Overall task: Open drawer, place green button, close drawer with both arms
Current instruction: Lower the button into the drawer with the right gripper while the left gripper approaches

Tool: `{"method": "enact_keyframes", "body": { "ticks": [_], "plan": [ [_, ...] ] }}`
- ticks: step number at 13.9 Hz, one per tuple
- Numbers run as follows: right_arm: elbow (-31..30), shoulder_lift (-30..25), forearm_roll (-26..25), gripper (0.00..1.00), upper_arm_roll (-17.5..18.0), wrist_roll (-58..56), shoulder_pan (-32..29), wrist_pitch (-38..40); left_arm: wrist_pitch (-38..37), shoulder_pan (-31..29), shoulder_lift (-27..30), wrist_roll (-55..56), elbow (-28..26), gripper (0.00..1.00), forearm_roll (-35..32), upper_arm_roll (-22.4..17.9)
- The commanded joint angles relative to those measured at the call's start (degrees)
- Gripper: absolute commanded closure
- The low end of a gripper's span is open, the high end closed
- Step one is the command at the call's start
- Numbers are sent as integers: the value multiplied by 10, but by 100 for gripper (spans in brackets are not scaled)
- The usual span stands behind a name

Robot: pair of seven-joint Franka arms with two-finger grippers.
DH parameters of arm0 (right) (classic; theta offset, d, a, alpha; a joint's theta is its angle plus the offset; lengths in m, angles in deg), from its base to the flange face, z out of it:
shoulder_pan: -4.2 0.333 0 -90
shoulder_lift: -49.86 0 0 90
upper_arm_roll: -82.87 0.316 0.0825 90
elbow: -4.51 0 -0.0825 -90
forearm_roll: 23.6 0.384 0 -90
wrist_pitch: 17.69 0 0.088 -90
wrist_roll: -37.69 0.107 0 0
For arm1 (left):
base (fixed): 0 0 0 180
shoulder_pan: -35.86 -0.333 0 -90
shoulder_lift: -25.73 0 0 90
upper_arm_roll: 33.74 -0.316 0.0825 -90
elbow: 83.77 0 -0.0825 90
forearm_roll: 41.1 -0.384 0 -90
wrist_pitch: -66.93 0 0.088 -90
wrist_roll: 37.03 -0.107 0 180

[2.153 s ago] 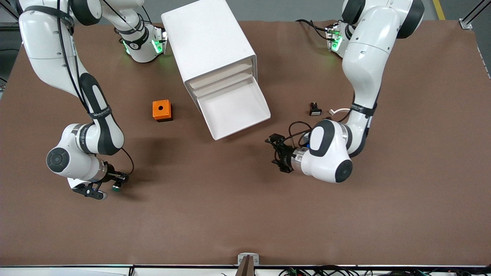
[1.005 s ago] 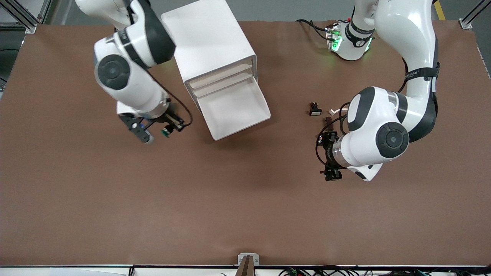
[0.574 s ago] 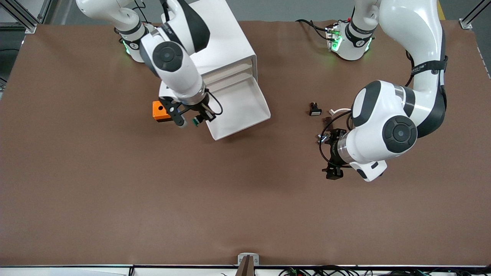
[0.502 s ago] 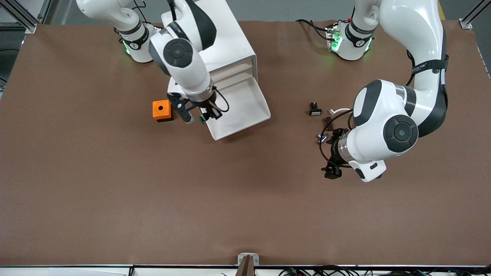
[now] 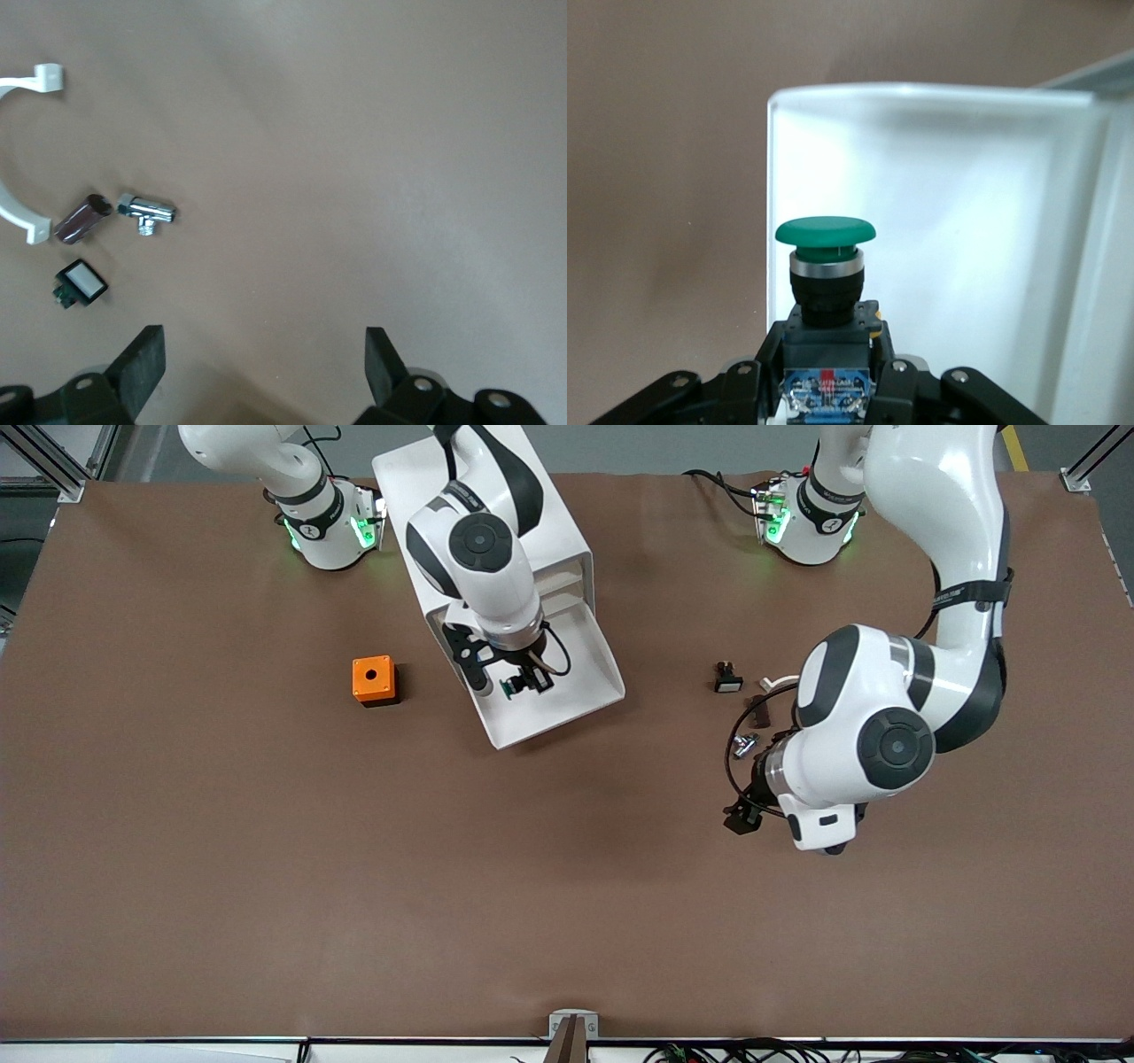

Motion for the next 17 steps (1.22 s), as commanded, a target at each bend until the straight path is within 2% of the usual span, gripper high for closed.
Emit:
{"method": "enact_keyframes", "body": {
  "ticks": [1, 3, 7, 9, 10, 11, 12, 15, 17],
  "plan": [
    [2, 26, 4, 100, -7, 31, 26, -25, 11, 6, -13, -89, 0, 1, -9, 21],
    [2, 36, 3, 100, -7, 32, 31, -29, 12, 7, -19, -159, -1, 0, -7, 39],
    [3, 53, 3, 99, -7, 47, 35, -29, 25, 13, -26, -194, -19, 0, -14, 80],
    [8, 59, 4, 93, -7, 50, 35, -27, 64, 29, -27, -227, -40, 0, -13, 81],
    [10, 61, 4, 75, -7, 53, 37, -27, 86, 40, -27, -231, -52, 0, -14, 81],
    [15, 68, 3, 27, -7, 54, 44, -27, 108, 48, -27, -241, -66, 0, -14, 81],
    [21, 72, -1, 0, -7, 56, 50, -25, 125, 49, -27, -257, -77, 0, -14, 82],
    [52, 72, -4, 0, -11, 40, 37, -12, 131, 55, -47, -295, -80, 0, -12, 83],
    [92, 71, -4, 0, -13, -29, 16, 49, 163, 68, -62, -294, -80, 0, -5, 84]
  ]
}}
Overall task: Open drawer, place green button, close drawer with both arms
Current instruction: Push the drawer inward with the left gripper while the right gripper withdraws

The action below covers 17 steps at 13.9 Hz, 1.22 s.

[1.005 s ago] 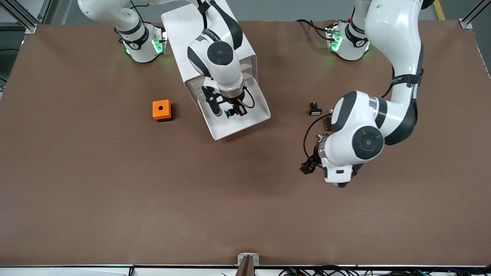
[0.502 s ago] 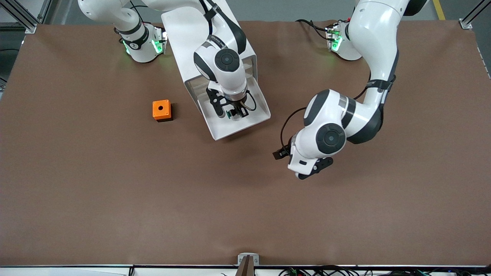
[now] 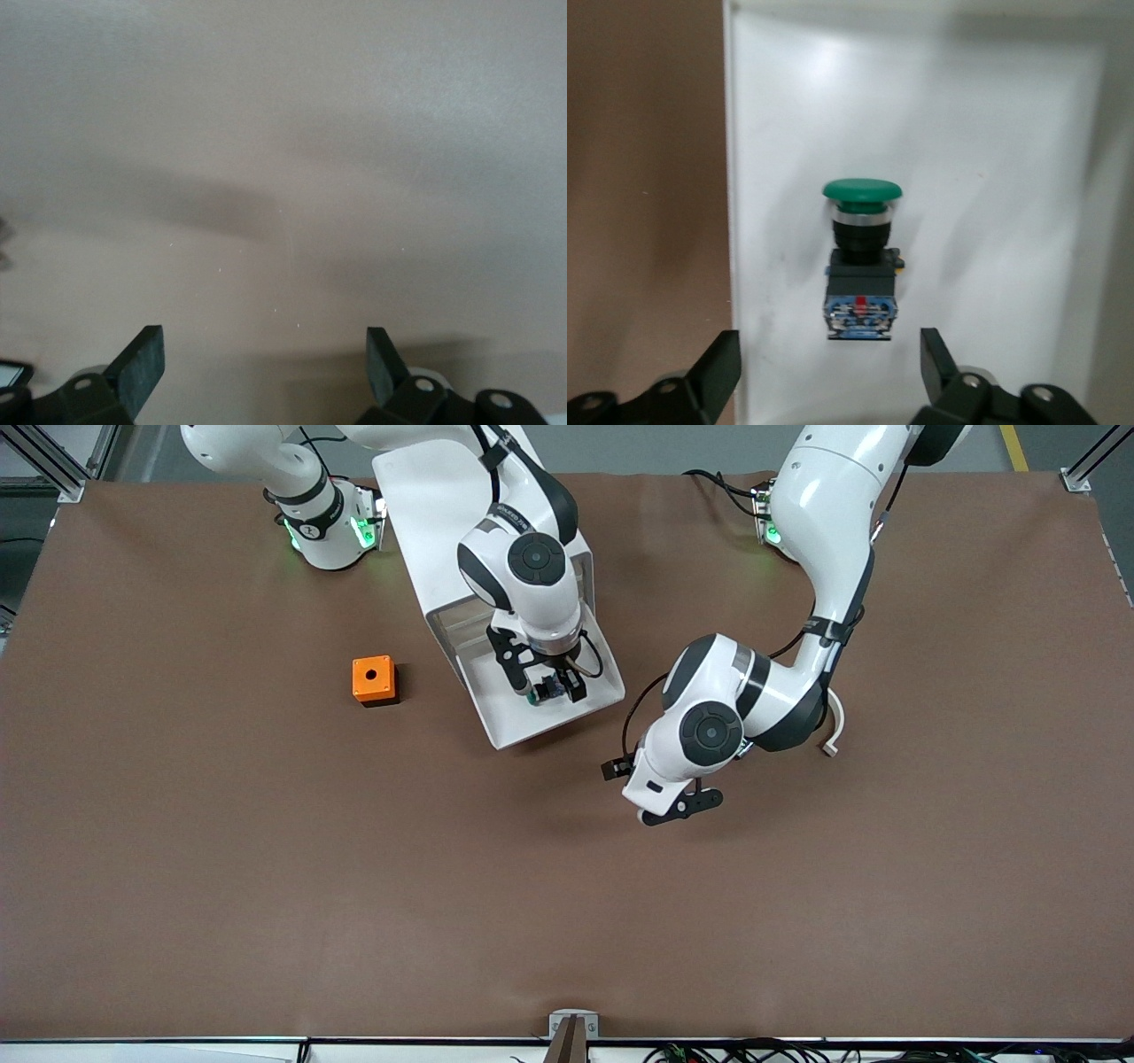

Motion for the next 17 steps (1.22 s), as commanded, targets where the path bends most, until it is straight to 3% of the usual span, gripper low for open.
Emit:
{"method": "enact_keyframes", "body": {
  "ticks": [1, 5, 11, 17],
  "plan": [
    [76, 4, -2, 0, -3, -105, -35, 97, 41, 19, -19, -2, -3, 0, -3, 2],
    [135, -26, -2, 0, -4, -283, -102, 214, 70, 35, -42, 5, -3, 0, 32, 12],
    [145, -95, -3, 0, -4, -566, -253, 329, 70, 75, -48, 60, -15, 0, 67, 25],
    [201, -96, -16, 0, -6, -787, -388, 421, 70, 130, -44, 125, -37, 0, 67, 25]
  ]
}}
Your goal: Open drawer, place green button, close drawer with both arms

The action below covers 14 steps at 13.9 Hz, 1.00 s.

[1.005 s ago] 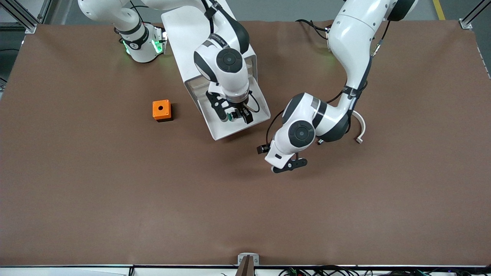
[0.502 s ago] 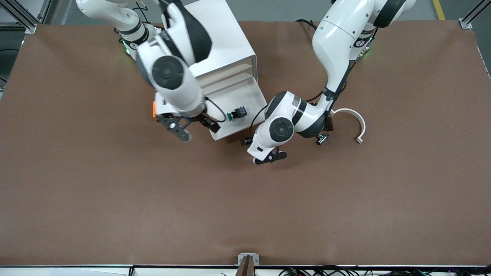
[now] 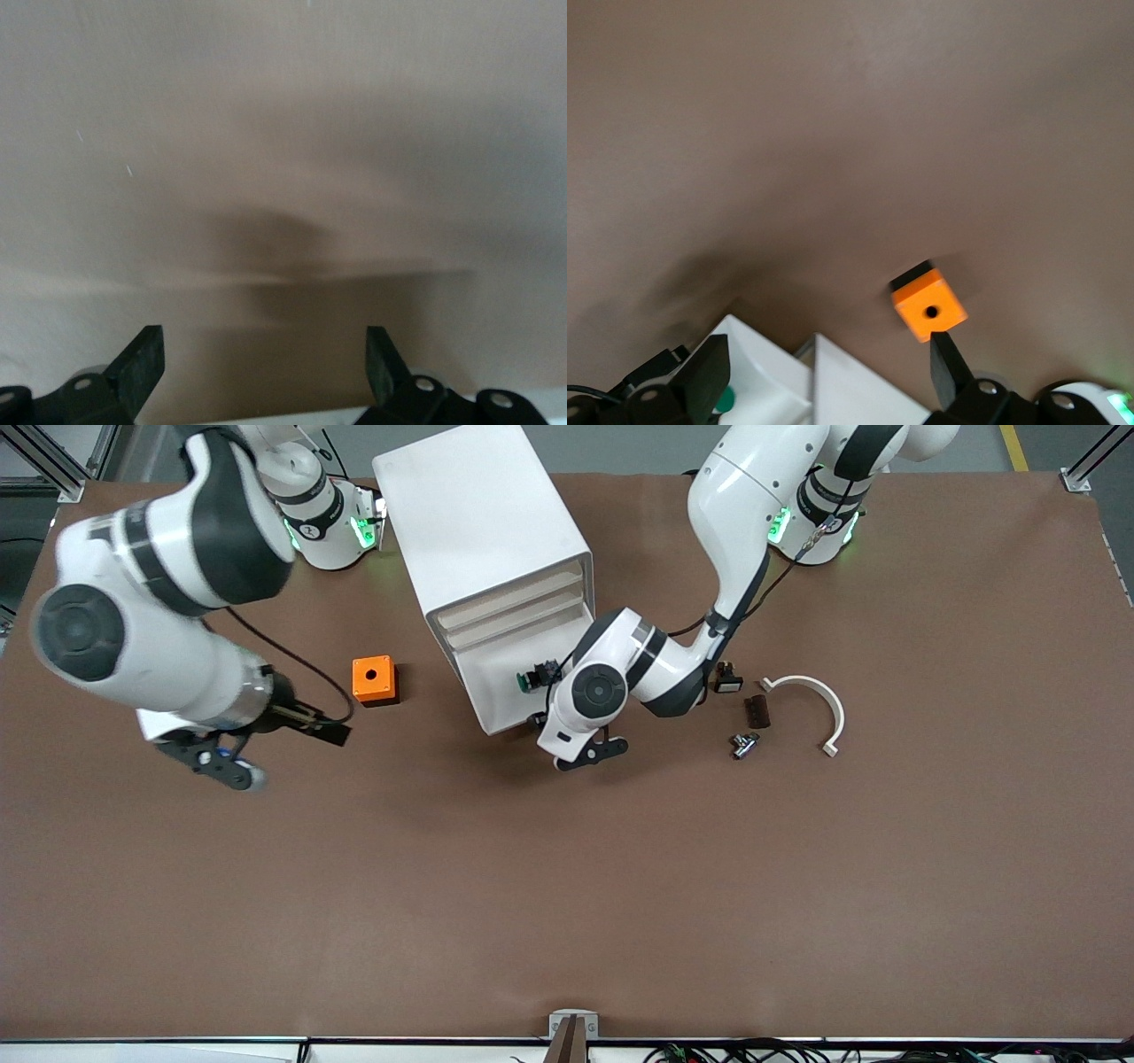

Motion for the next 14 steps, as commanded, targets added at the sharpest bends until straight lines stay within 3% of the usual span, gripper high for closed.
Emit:
{"method": "enact_keyframes", "body": {
  "ticks": [1, 10, 14],
  "plan": [
    [31, 0, -12, 0, 11, -99, -65, 39, 6, 24, 10, 23, -21, 0, 10, -3],
    [77, 1, -84, 0, 12, -440, -219, 82, 7, 47, 12, 92, -34, 0, 10, 55],
    [81, 3, -82, 0, 13, -442, -234, 80, 31, 55, 9, 100, -36, 0, 9, 56]
  ]
}}
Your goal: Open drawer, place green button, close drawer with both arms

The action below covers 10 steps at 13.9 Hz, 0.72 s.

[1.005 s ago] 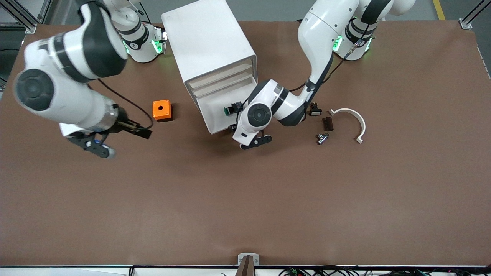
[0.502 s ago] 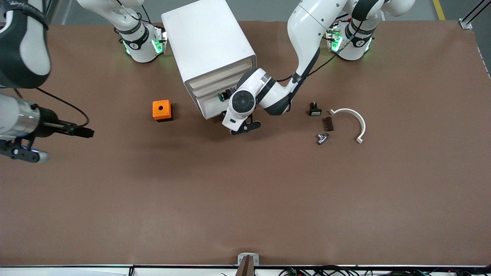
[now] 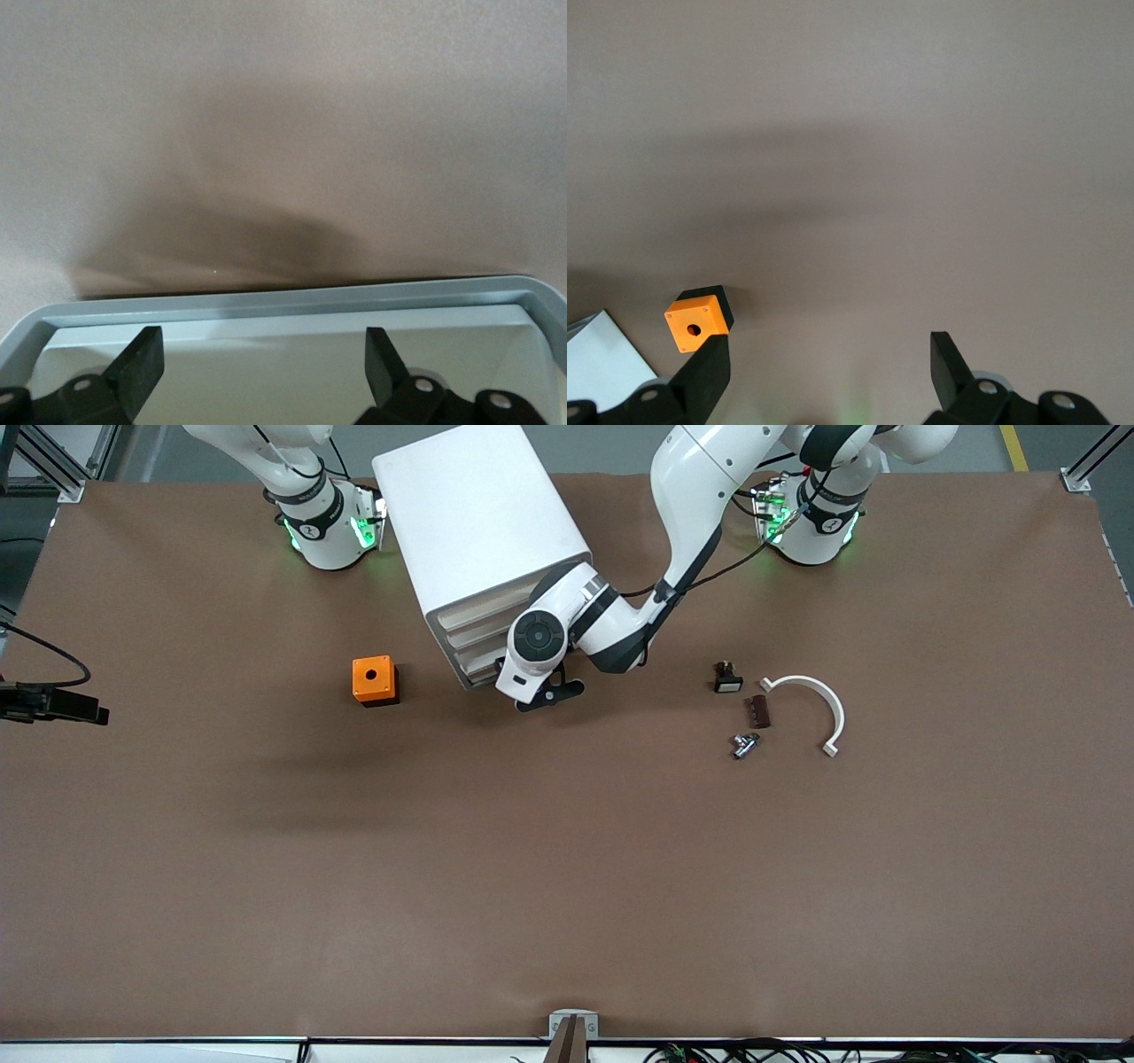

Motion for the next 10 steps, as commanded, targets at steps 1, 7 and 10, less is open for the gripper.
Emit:
{"method": "enact_keyframes", "body": {
  "ticks": [1, 7, 10],
  "plan": [
    [11, 3, -5, 0, 13, -2, -11, 9, 44, 7, 9, 6, -22, 0, 10, 7],
    [10, 3, 6, 0, 16, 14, -9, 10, 47, -17, 33, 6, -31, 0, 0, 3],
    [10, 3, 12, 0, 15, 13, -10, 7, 28, -94, 83, 5, -32, 0, -9, -7]
  ]
}}
